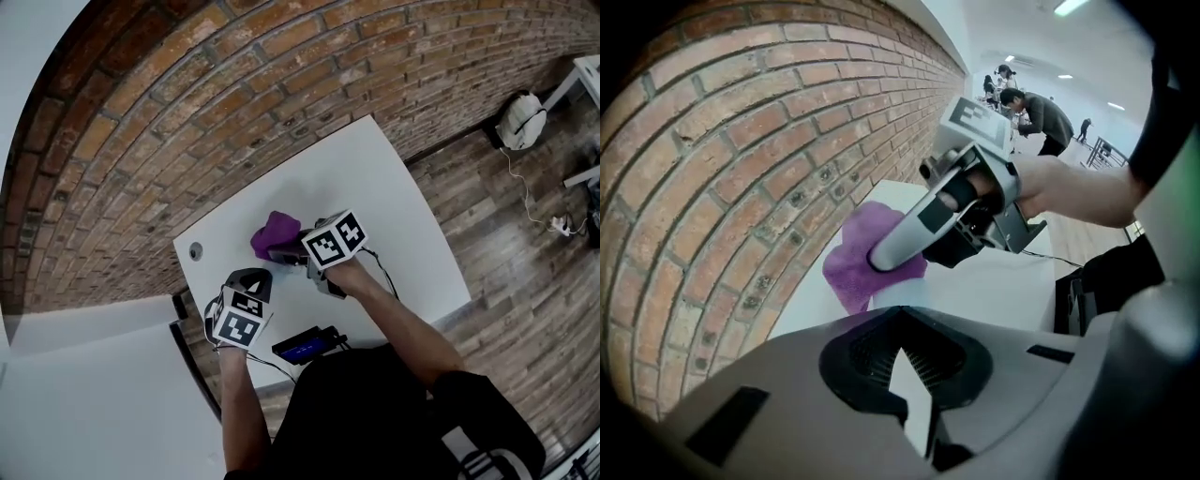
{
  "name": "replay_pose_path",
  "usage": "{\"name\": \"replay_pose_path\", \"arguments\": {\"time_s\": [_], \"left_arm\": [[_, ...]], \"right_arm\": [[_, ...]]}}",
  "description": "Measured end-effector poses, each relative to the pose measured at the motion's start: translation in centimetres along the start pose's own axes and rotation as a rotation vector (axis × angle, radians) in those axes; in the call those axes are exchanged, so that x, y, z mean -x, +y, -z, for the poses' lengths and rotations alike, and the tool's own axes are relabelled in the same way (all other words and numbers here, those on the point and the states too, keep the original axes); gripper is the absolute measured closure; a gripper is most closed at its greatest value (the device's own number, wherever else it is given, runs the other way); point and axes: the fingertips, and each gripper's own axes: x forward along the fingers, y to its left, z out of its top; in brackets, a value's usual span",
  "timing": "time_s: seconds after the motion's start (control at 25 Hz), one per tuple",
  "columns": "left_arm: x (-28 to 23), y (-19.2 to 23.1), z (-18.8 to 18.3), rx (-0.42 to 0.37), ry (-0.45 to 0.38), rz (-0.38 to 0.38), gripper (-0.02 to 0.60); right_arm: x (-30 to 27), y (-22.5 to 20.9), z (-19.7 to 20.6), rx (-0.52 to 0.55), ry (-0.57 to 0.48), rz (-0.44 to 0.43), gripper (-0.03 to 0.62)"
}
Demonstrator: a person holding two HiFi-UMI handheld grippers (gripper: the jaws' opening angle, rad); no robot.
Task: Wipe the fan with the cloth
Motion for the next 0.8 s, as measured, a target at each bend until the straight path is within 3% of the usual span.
{"name": "replay_pose_path", "arguments": {"time_s": [0.16,0.32,0.4,0.56,0.64,0.8], "left_arm": [[0.0,0.1,-0.1,0.010,-0.004,0.003,0.581],[0.1,0.1,-0.1,0.021,-0.013,-0.012,0.581],[0.1,0.0,-0.2,0.031,-0.020,-0.004,0.581],[0.0,0.2,-0.3,0.044,-0.031,0.002,0.581],[0.0,0.2,-0.2,0.043,-0.031,0.000,0.581],[0.0,0.1,-0.4,0.028,-0.037,0.007,0.581]], "right_arm": [[0.3,-3.9,2.2,-0.152,-0.043,0.043,0.517],[1.2,-7.6,6.9,-0.269,0.016,0.118,0.517],[2.5,-8.6,7.6,-0.384,-0.068,0.134,0.517],[3.4,-7.0,6.2,-0.709,-0.286,-0.063,0.517],[2.2,-6.1,6.6,-0.737,-0.264,-0.099,0.517],[1.3,-6.9,7.3,-0.617,-0.191,0.000,0.517]]}}
